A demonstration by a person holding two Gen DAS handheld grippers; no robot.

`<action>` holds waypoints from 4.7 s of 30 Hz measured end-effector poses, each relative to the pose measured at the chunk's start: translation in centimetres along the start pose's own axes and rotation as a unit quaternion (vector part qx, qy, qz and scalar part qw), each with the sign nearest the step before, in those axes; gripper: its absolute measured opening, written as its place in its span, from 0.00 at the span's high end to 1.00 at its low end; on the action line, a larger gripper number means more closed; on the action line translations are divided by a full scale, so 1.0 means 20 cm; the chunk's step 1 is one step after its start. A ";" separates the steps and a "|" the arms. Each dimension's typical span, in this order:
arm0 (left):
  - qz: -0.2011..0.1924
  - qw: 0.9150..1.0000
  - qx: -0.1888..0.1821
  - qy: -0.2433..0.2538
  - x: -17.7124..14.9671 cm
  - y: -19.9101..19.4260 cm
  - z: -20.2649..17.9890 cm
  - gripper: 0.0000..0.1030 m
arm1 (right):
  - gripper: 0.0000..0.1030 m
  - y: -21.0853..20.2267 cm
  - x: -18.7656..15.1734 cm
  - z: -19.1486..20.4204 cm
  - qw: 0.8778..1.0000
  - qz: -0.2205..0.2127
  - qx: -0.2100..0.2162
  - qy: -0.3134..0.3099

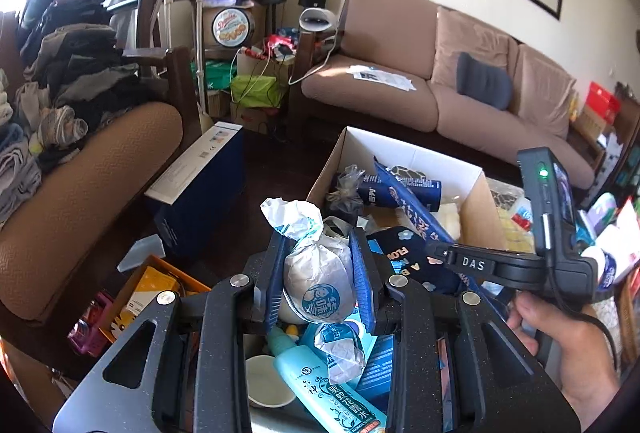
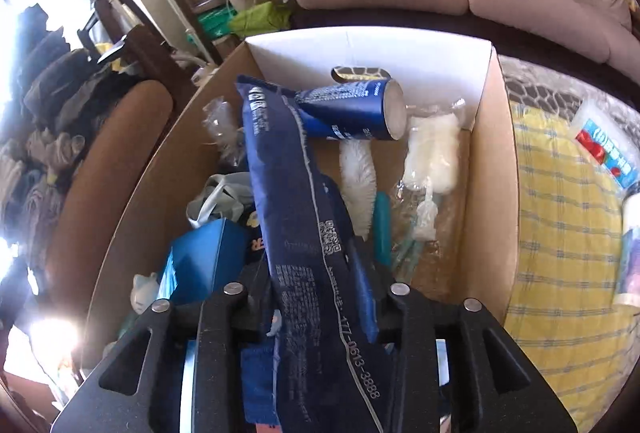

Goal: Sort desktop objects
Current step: 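Drop the blue noodle bag into the box while the left releases the snack, then move both grippers back over the bed toward the white paper cup, then grasp the white paper cup with the left gripper while the right grasps the teal compact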

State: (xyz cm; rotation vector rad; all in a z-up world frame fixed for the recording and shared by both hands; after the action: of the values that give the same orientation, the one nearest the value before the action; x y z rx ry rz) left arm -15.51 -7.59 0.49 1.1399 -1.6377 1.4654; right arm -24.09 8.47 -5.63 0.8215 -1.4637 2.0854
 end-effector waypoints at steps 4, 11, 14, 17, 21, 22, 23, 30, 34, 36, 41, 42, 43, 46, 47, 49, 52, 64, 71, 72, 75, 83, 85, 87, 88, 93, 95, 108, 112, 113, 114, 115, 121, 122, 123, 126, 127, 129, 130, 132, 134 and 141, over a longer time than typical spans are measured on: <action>0.011 0.999 -0.022 -0.028 -0.01 -0.01 -0.01 0.73 | 0.44 -0.12 0.04 0.04 0.997 -0.019 0.061 0.038; 0.007 1.000 -0.022 -0.020 -0.03 -0.03 -0.02 0.73 | 0.33 -0.47 0.10 0.01 0.998 -0.044 0.028 0.018; 0.003 1.000 -0.023 -0.013 -0.03 -0.04 -0.02 0.73 | 0.31 -0.64 -0.03 0.04 0.999 -0.023 0.008 -0.044; -0.006 1.000 -0.024 -0.001 -0.02 -0.06 -0.05 0.73 | 0.24 -0.81 -0.14 0.05 0.996 -0.050 -0.023 -0.076; 0.003 0.999 -0.038 0.006 -0.03 -0.06 -0.11 0.73 | 0.20 -0.96 -0.21 -0.03 0.990 -0.091 -0.066 -0.083; 0.008 0.999 -0.046 -0.002 -0.04 -0.07 -0.12 0.73 | 0.20 -0.97 -0.20 -0.04 0.990 -0.093 -0.067 -0.077; 0.013 0.998 -0.058 -0.015 -0.05 -0.09 -0.15 0.73 | 0.20 -0.98 -0.18 -0.06 0.991 -0.097 -0.063 -0.064; 0.030 0.994 -0.101 0.001 -0.07 -0.10 -0.31 0.73 | 0.20 -0.92 -0.20 -0.24 0.991 -0.083 -0.095 0.040; 0.063 0.987 -0.144 0.015 0.06 0.11 -0.44 0.68 | 0.20 -0.92 -0.22 -0.28 0.992 -0.072 -0.092 0.057; 0.104 0.987 -0.118 -0.003 0.06 0.23 -0.43 0.43 | 0.20 -0.96 -0.20 -0.29 0.991 -0.082 -0.092 0.059; 0.064 0.989 -0.130 -0.042 -0.06 0.05 -0.32 0.24 | 0.20 -1.03 -0.17 -0.35 0.988 -0.097 -0.091 0.075; 0.061 0.990 -0.117 -0.039 -0.10 -0.02 -0.30 0.24 | 0.20 -1.03 -0.17 -0.37 0.988 -0.097 -0.093 0.077; 0.060 0.991 -0.117 -0.033 -0.12 -0.06 -0.30 0.23 | 0.20 -1.03 -0.16 -0.38 0.987 -0.096 -0.096 0.081; 0.057 0.991 -0.124 -0.006 -0.16 -0.17 -0.36 0.23 | 0.20 -1.03 -0.18 -0.41 0.986 -0.092 -0.091 0.102; 0.052 0.990 -0.129 0.000 -0.16 -0.19 -0.39 0.23 | 0.20 -1.02 -0.19 -0.41 0.987 -0.088 -0.088 0.106; 0.037 0.990 -0.134 0.011 -0.14 -0.23 -0.44 0.16 | 0.20 -1.02 -0.21 -0.40 0.987 -0.085 -0.083 0.107; 0.028 0.992 -0.124 0.017 -0.15 -0.25 -0.49 0.10 | 0.20 -1.00 -0.23 -0.39 0.989 -0.075 -0.075 0.107; 0.039 0.985 -0.136 0.099 -0.24 -0.26 -0.64 0.10 | 0.20 -1.05 -0.31 -0.73 0.983 -0.067 -0.138 0.098; 0.072 0.965 -0.188 0.168 -0.30 -0.34 -0.76 0.03 | 0.20 -1.17 -0.48 -1.19 0.967 -0.069 -0.228 0.095; 0.068 0.964 -0.195 0.168 -0.30 -0.35 -0.78 0.03 | 0.20 -1.21 -0.51 -1.27 0.960 -0.072 -0.241 0.120; 0.082 0.973 -0.187 0.105 -0.30 -0.31 -0.86 0.01 | 0.20 -1.32 -0.51 -1.45 0.952 -0.079 -0.238 0.174; 0.159 0.961 -0.211 0.086 -0.45 -0.14 -1.50 0.01 | 0.14 -1.70 -0.45 -1.87 0.909 -0.129 -0.316 0.238; 0.133 0.959 -0.203 0.146 -0.51 -0.08 -1.77 0.01 | 0.14 -1.72 -0.47 -1.93 0.910 -0.126 -0.289 0.269; 0.079 0.954 -0.162 0.240 -0.58 0.03 -2.05 0.01 | 0.14 -1.71 -0.49 -1.96 0.909 -0.122 -0.267 0.295; 0.067 0.949 -0.153 0.267 -0.61 0.07 -2.13 0.01 | 0.14 -1.71 -0.51 -1.96 0.908 -0.118 -0.262 0.304; 0.071 0.954 -0.101 0.272 -0.72 0.37 -2.40 0.01 | 0.14 -1.66 -0.54 -1.99 0.901 -0.114 -0.222 0.355; 0.098 0.965 -0.075 0.230 -0.76 0.51 -2.39 0.01 | 0.14 -1.64 -0.54 -2.01 0.899 -0.113 -0.213 0.365; 0.170 0.950 -0.167 0.200 -0.99 0.36 -2.25 0.40 | 0.14 -1.59 -0.56 -2.06 0.894 -0.099 -0.207 0.385; 0.176 0.947 -0.191 0.188 -0.96 0.10 -2.00 0.40 | 0.14 -1.52 -0.54 -2.01 0.899 -0.091 -0.204 0.376; 0.179 0.945 -0.198 0.187 -0.96 -0.01 -1.91 0.40 | 0.14 -1.47 -0.53 -2.00 0.904 -0.083 -0.192 0.374; 0.179 0.945 -0.203 0.183 -0.95 -0.09 -1.85 0.40 | 0.14 -1.42 -0.52 -1.98 0.908 -0.075 -0.182 0.371; 0.180 0.944 -0.210 0.180 -0.95 -0.19 -1.78 0.40 | 0.14 -1.36 -0.51 -1.97 0.914 -0.063 -0.169 0.364; 0.232 0.932 -0.258 0.104 -0.85 -0.60 -1.36 0.40 | 0.14 -1.01 -0.42 -1.87 0.935 -0.013 -0.105 0.337; 0.219 0.934 -0.263 0.101 -0.82 -0.63 -1.32 0.40 | 0.11 -0.98 -0.39 -1.86 0.936 -0.017 -0.110 0.334; 0.203 0.938 -0.260 0.105 -0.79 -0.65 -1.30 0.39 | 0.08 -0.95 -0.36 -1.86 0.937 -0.018 -0.119 0.329; 0.148 0.947 -0.252 0.137 -0.75 -0.68 -1.24 0.39 | 0.01 -0.79 -0.34 -1.87 0.940 0.006 -0.146 0.309; 0.147 0.946 -0.250 0.142 -0.76 -0.67 -1.23 0.39 | 0.01 -0.74 -0.35 -1.88 0.940 0.016 -0.154 0.304; 0.160 0.942 -0.262 0.138 -0.79 -0.66 -1.20 0.39 | 0.01 -0.64 -0.37 -1.92 0.940 0.027 -0.177 0.291; 0.167 0.939 -0.267 0.135 -0.80 -0.65 -1.19 0.39 | 0.01 -0.60 -0.37 -1.94 0.941 0.023 -0.188 0.282; 0.182 0.935 -0.272 0.139 -0.82 -0.62 -1.18 0.39 | 0.01 -0.54 -0.35 -1.99 0.941 0.014 -0.225 0.252; 0.187 0.934 -0.269 0.142 -0.84 -0.58 -1.18 0.39 | 0.00 -0.50 -0.34 -2.04 0.938 0.017 -0.247 0.241; 0.176 0.939 -0.256 0.151 -0.81 -0.52 -1.12 0.39 | 0.19 -0.47 -0.33 -2.05 0.949 0.008 -0.275 0.157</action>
State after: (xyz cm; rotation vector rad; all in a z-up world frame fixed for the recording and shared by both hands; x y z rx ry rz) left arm -1.15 17.35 -6.02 0.3283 -1.9032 1.2275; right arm -21.60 50.02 -14.37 0.2478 -1.7357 1.5884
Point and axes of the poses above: each gripper's, at about its wrist camera, not at the fingertips, and y roughly the way its jaws point, z to its left, x to its top, the point moved 6 cm from there along y, roughly the way its jaws point, and after that the axes turned 15 degrees about -z, right-handed, at the moved point
